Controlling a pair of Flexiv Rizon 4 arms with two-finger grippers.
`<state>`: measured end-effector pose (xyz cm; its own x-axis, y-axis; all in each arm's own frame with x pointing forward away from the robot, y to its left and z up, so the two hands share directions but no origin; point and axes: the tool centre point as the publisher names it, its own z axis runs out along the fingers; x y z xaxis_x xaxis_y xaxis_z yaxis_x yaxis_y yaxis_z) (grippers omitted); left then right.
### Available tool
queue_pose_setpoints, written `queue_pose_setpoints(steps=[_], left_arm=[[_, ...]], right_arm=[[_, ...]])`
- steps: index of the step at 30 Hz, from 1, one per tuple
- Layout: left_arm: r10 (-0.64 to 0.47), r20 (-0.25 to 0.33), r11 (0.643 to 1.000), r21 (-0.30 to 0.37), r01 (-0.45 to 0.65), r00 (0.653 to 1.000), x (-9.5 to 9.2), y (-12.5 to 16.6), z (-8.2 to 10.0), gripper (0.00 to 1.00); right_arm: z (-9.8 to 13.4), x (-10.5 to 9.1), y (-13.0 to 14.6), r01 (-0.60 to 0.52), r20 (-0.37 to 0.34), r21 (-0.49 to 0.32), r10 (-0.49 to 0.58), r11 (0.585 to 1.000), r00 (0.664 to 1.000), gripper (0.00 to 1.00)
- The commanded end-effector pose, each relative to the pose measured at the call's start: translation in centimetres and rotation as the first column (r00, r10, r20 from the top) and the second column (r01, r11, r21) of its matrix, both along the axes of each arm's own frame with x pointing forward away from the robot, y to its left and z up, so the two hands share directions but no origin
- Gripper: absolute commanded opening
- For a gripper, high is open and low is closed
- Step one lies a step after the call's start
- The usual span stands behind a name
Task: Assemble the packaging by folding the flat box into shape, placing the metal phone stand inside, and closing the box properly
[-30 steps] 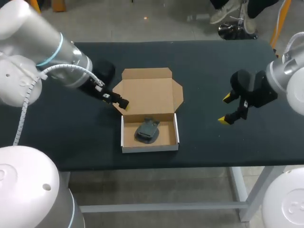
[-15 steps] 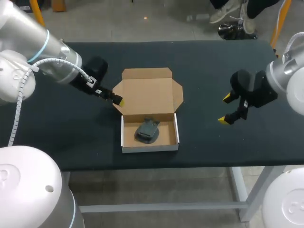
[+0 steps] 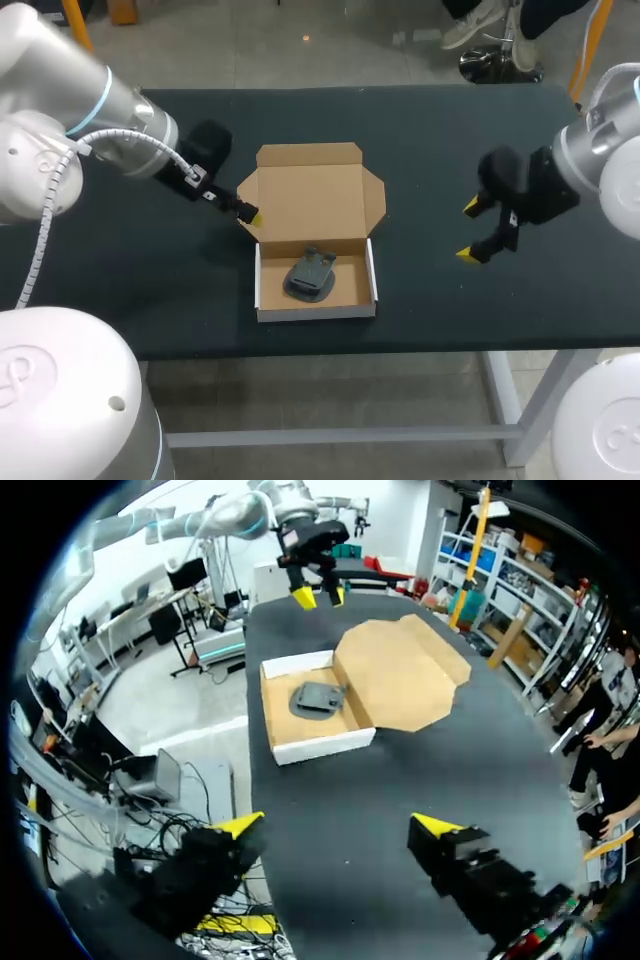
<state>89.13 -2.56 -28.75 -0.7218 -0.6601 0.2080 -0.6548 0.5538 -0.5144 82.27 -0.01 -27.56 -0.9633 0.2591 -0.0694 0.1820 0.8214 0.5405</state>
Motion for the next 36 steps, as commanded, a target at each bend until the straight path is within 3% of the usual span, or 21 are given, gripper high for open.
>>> queue_pose_setpoints(steps=[1, 5, 10, 15, 29, 36], left_arm=[[-0.032, -0.005, 0.999, -0.034, 0.032, 0.999, 1.3, 0.9, -0.7, 1.00], [-0.085, -0.008, 0.994, -0.075, 0.084, 0.996, 2.4, 1.6, -1.2, 1.00], [-0.078, 0.025, 0.995, -0.059, 0.079, 0.997, 4.4, 2.5, -2.3, 1.00], [-0.133, 0.024, 0.976, -0.168, 0.136, 0.991, 6.0, 3.3, -3.0, 1.00], [-0.177, 0.022, 0.948, -0.263, 0.176, 0.984, 8.8, 3.3, -4.9, 1.00], [-0.215, 0.008, 0.914, -0.350, 0.204, 0.977, 9.8, 2.6, -5.6, 1.00]], right_arm=[[1.4, 0.8, 0.4, -0.055, -0.043, 0.005, 0.055, 0.999, 0.998, 1.00], [2.4, 1.3, 1.1, -0.104, -0.045, 0.007, 0.104, 0.995, 0.994, 1.00], [3.3, 2.1, 1.9, -0.172, -0.068, 0.000, 0.171, 0.985, 0.983, 1.00], [4.5, 3.1, 2.7, -0.216, -0.089, -0.025, 0.213, 0.976, 0.973, 1.00], [6.1, 5.7, 4.2, -0.261, -0.126, -0.092, 0.249, 0.961, 0.960, 1.00], [6.3, 6.5, 4.8, -0.276, -0.140, -0.110, 0.260, 0.955, 0.955, 1.00]])
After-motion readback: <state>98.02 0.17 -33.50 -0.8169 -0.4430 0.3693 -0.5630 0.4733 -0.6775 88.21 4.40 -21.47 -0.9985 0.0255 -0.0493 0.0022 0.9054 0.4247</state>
